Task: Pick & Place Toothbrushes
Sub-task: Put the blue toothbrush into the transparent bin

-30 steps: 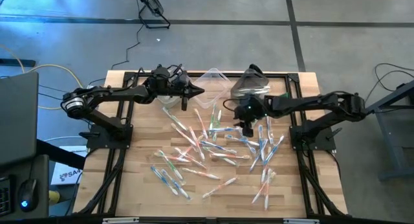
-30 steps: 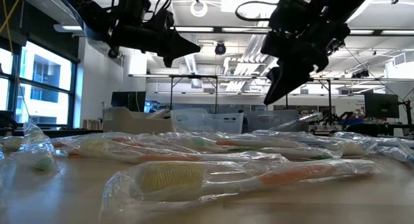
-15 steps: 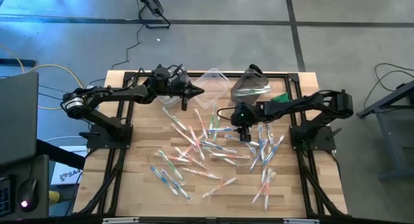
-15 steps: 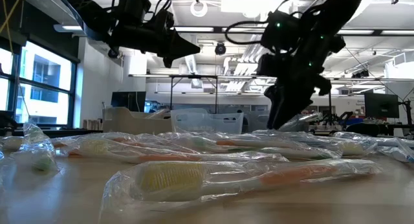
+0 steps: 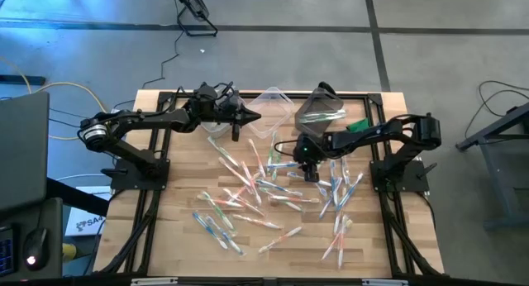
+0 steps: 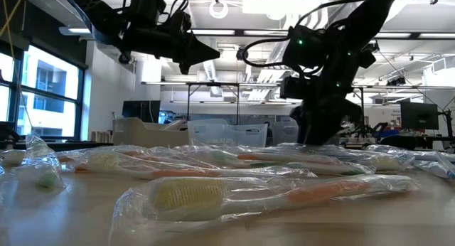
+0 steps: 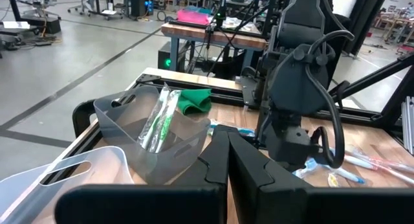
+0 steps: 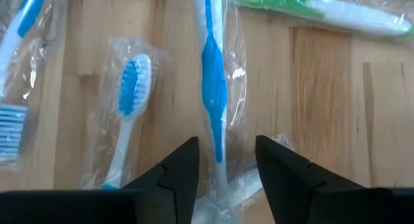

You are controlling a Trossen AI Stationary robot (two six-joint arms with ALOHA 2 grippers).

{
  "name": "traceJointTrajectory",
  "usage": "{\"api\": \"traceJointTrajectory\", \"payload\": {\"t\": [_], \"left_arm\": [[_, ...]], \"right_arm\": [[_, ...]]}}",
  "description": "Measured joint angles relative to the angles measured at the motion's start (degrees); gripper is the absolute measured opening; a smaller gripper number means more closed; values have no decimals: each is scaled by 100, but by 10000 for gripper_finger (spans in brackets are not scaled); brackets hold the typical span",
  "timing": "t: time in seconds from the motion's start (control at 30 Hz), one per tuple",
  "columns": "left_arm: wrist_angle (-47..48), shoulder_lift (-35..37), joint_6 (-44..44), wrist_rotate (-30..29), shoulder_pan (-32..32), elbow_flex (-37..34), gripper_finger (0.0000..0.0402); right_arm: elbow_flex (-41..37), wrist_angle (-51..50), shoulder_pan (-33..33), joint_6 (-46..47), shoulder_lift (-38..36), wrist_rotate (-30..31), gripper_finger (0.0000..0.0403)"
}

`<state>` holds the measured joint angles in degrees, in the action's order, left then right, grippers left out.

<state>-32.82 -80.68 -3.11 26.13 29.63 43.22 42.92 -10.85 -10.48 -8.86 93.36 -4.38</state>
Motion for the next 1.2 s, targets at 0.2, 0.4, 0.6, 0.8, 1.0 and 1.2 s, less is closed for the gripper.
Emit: {"api": "traceJointTrajectory", "payload": {"t": [0.2, 0.4, 0.6, 0.8, 1.0, 1.2], "left_arm": [[-1, 0, 4, 0, 0, 0, 0], [0, 0, 4, 0, 0, 0, 0], [0, 0, 4, 0, 0, 0, 0], [0, 0, 4, 0, 0, 0, 0], [0, 0, 4, 0, 0, 0, 0], [-2, 0, 4, 0, 0, 0, 0]], "right_arm": [[0, 172, 0, 0, 0, 0, 144], [0, 286, 0, 2, 0, 0, 119], [0, 281, 0, 2, 0, 0, 52], [0, 281, 0, 0, 0, 63, 17], [0, 241, -2, -26, -70, 256, 13], [0, 198, -2, -37, -433, 269, 13]]}}
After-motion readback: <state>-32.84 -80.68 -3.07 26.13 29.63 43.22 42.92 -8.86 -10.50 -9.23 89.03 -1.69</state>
